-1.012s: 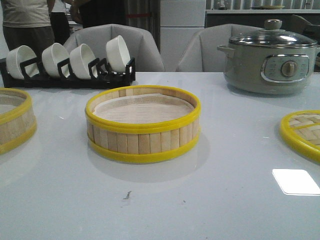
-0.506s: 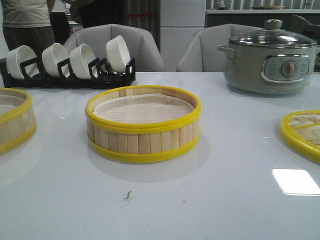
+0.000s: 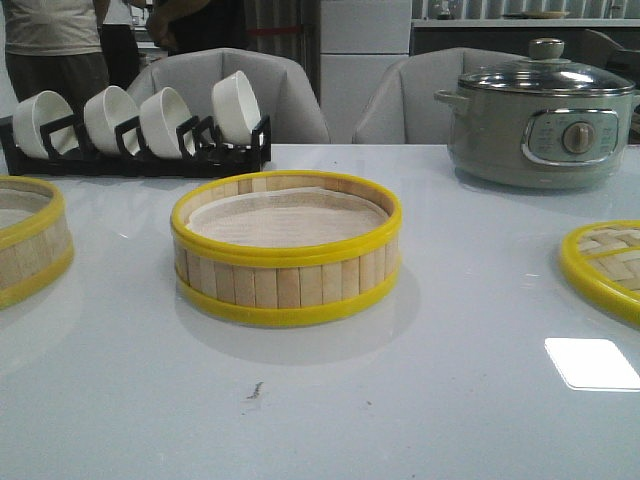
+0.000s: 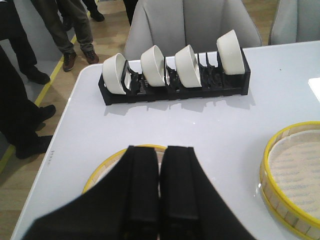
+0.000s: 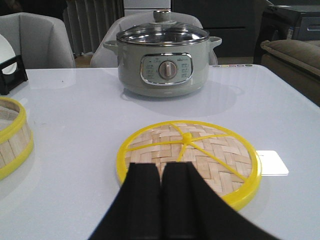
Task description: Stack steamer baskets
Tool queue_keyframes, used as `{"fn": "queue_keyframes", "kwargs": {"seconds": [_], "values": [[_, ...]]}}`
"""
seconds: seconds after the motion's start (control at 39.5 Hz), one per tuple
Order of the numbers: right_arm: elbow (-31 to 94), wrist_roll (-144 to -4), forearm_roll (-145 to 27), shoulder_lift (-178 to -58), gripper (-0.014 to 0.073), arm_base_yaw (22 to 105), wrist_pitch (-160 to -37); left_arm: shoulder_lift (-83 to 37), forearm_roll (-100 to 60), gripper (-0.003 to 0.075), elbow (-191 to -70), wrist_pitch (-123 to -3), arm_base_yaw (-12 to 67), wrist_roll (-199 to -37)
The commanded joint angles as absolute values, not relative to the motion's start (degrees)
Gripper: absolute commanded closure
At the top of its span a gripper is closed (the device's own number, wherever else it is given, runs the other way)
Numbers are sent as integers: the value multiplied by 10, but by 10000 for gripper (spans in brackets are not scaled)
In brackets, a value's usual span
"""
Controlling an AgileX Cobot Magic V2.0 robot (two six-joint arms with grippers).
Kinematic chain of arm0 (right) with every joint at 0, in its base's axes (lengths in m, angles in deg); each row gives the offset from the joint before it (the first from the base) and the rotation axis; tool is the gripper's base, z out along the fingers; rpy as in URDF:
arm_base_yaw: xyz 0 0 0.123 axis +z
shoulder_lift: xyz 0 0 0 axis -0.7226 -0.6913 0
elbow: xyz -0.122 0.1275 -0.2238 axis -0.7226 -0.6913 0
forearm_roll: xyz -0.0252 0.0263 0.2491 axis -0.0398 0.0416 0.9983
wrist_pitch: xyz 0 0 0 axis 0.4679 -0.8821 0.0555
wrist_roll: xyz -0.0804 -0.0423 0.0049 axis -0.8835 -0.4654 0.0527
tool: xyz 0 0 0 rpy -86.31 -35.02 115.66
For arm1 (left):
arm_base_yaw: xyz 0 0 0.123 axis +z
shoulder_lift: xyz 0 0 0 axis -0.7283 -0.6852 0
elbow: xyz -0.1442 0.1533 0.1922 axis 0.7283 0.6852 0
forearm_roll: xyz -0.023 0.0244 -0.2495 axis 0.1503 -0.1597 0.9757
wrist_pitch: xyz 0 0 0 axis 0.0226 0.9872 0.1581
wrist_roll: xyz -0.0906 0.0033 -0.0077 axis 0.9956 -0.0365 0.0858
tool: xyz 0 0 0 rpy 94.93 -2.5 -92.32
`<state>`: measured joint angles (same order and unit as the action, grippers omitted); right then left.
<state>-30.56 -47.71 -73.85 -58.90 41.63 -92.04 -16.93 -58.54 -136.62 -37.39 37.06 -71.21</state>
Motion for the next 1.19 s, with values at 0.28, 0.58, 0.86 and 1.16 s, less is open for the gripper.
{"fn": "queue_keyframes", "kwargs": {"seconds": [0.28,0.58,0.86,1.16], "values": [[-297,-482,-748,-578,524,415,-866,-165,-587,633,-1380,-418,368,-714],[-282,-476,-748,-578,524,418,-796,-165,-587,633,-1376,-418,368,-714],[-63,-455,-748,-695,524,429,-1014,-165,-588,633,-1376,-415,368,-714],[149,-455,-748,-947,524,436,-1088,-165,-586,633,-1376,-408,368,-714]]}}
